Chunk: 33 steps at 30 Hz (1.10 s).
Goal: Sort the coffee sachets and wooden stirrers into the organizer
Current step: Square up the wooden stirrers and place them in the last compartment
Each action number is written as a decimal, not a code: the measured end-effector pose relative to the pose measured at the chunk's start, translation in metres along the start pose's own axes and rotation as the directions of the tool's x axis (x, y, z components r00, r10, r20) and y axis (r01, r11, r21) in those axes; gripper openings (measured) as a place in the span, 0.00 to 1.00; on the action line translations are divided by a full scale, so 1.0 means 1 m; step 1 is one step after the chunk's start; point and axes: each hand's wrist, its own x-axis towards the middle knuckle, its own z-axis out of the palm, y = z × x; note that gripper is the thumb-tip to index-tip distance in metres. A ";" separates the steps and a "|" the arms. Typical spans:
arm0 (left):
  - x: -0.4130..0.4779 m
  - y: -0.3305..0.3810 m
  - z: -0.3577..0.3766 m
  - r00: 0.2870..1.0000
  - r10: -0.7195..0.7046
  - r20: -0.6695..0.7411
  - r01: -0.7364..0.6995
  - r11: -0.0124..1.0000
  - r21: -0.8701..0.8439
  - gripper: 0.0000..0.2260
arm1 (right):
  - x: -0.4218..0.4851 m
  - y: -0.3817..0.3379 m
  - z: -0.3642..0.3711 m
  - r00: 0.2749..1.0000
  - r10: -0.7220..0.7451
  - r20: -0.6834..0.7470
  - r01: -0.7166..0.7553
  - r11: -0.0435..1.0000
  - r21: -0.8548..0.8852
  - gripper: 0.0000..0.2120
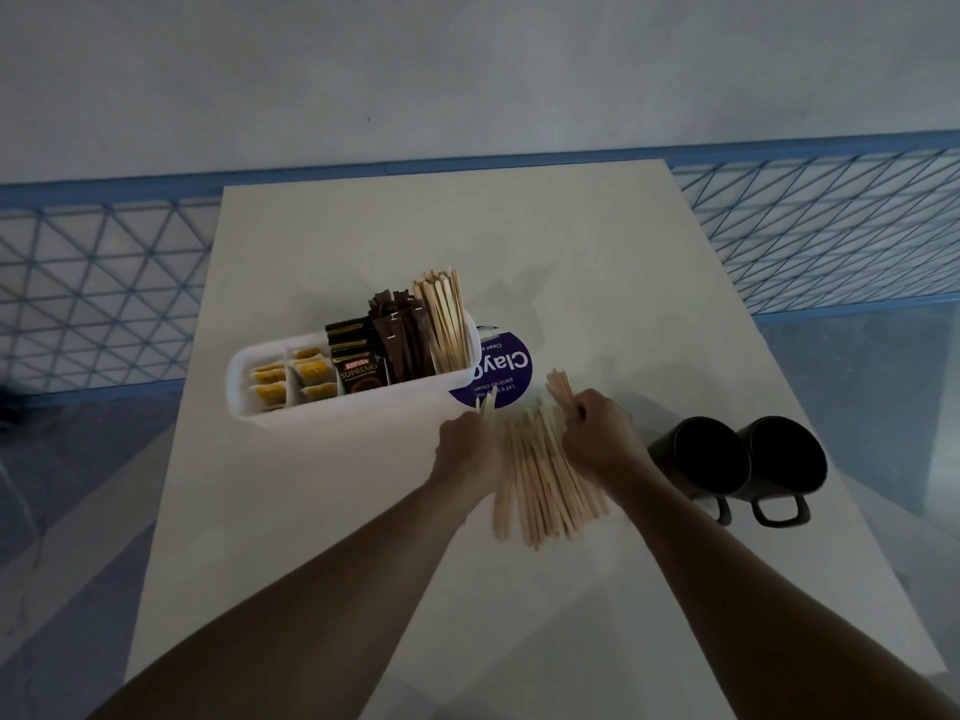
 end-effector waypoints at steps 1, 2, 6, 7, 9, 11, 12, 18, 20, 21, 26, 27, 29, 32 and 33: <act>0.000 0.001 -0.003 1.000 -0.004 0.011 0.005 1.000 -0.016 0.06 | 0.000 -0.002 -0.001 1.000 -0.005 0.009 0.005 1.000 0.015 0.06; 0.002 0.000 -0.006 1.000 -0.010 0.020 0.010 0.999 -0.043 0.06 | 0.000 -0.005 -0.002 1.000 -0.006 0.019 0.005 0.999 0.040 0.06; 0.004 0.004 -0.017 0.996 -0.060 0.059 0.074 0.955 -0.287 0.07 | 0.005 -0.017 -0.002 0.999 -0.011 0.051 0.004 0.992 0.128 0.07; 0.005 0.007 -0.022 0.997 -0.048 0.061 0.066 0.942 -0.330 0.08 | 0.007 -0.022 -0.002 0.999 -0.019 0.041 0.013 0.990 0.140 0.08; 0.005 0.010 -0.031 0.998 -0.013 0.068 0.039 0.910 -0.412 0.08 | 0.009 -0.032 -0.002 0.999 -0.047 0.020 0.042 0.982 0.185 0.08; 0.006 0.014 -0.043 0.998 0.022 0.063 0.012 0.868 -0.496 0.10 | 0.010 -0.044 -0.005 0.996 -0.092 0.014 0.086 0.968 0.235 0.08; 0.007 0.016 -0.049 0.998 0.034 0.053 -0.001 0.849 -0.529 0.11 | 0.011 -0.050 -0.007 0.993 -0.116 0.019 0.107 0.960 0.260 0.09; 0.018 0.023 -0.084 0.996 0.021 -0.085 -0.074 0.722 -0.688 0.09 | 0.018 -0.086 -0.015 0.976 -0.208 0.059 0.160 0.880 0.448 0.14; 0.020 0.025 -0.093 0.990 0.003 -0.139 -0.103 0.684 -0.722 0.08 | 0.023 -0.095 -0.015 0.975 -0.221 0.036 0.176 0.853 0.492 0.13; 0.022 0.026 -0.097 0.985 -0.004 -0.170 -0.123 0.674 -0.728 0.07 | 0.025 -0.100 -0.014 0.974 -0.227 0.026 0.180 0.831 0.526 0.13; 0.030 0.024 -0.107 0.948 -0.026 -0.318 -0.226 0.646 -0.729 0.09 | 0.036 -0.119 -0.011 0.966 -0.255 -0.048 0.227 0.738 0.635 0.11; 0.031 0.023 -0.108 0.940 -0.040 -0.340 -0.236 0.643 -0.729 0.10 | 0.038 -0.123 -0.009 0.965 -0.256 -0.060 0.231 0.715 0.659 0.11; 0.034 0.021 -0.109 0.929 -0.058 -0.366 -0.251 0.629 -0.736 0.11 | 0.041 -0.127 -0.005 0.965 -0.252 -0.068 0.222 0.658 0.719 0.12; 0.037 0.019 -0.108 0.917 -0.071 -0.392 -0.264 0.630 -0.730 0.11 | 0.047 -0.130 0.002 0.966 -0.248 -0.079 0.219 0.609 0.762 0.12; 0.038 0.019 -0.106 0.913 -0.075 -0.401 -0.264 0.641 -0.721 0.11 | 0.049 -0.131 0.005 0.965 -0.249 -0.079 0.219 0.603 0.767 0.12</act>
